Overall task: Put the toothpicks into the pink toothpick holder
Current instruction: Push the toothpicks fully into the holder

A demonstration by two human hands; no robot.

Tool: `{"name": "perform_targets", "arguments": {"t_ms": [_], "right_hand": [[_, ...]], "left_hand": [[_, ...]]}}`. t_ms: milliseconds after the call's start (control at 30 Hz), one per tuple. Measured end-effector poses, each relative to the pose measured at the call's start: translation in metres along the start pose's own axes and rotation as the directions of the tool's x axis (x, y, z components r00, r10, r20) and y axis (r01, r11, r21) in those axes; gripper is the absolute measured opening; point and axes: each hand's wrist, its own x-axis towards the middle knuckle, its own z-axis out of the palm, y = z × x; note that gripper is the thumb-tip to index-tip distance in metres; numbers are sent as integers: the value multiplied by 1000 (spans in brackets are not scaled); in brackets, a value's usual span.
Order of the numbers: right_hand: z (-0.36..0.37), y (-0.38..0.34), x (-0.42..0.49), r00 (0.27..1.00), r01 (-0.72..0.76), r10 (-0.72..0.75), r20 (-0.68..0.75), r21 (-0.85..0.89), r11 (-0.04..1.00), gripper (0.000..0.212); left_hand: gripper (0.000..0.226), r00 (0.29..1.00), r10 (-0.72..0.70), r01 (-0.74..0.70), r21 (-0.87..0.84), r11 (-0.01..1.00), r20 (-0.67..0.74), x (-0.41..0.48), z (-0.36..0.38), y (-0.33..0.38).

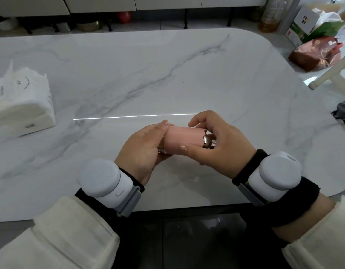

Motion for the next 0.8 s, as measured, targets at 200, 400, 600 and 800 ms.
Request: {"name": "perform_targets", "arguments": {"t_ms": [200,400,600,800], "right_hand": [[-1,1,0,999,-39,39,12,13,999,35],[-1,-2,0,996,-86,85,13,56,995,26],[0,-1,1,993,-121,122,0,148,982,24],[0,0,-1,1000,-25,25,18,3,1000,58]], "left_hand": [[29,1000,-2,1,27,1000,13,0,0,0],[28,1000,1,-2,37,999,27,-2,2,1],[37,997,-71,72,-71,995,14,-1,1,5],[41,997,-58,65,-152,986,51,-3,3,7]]}}
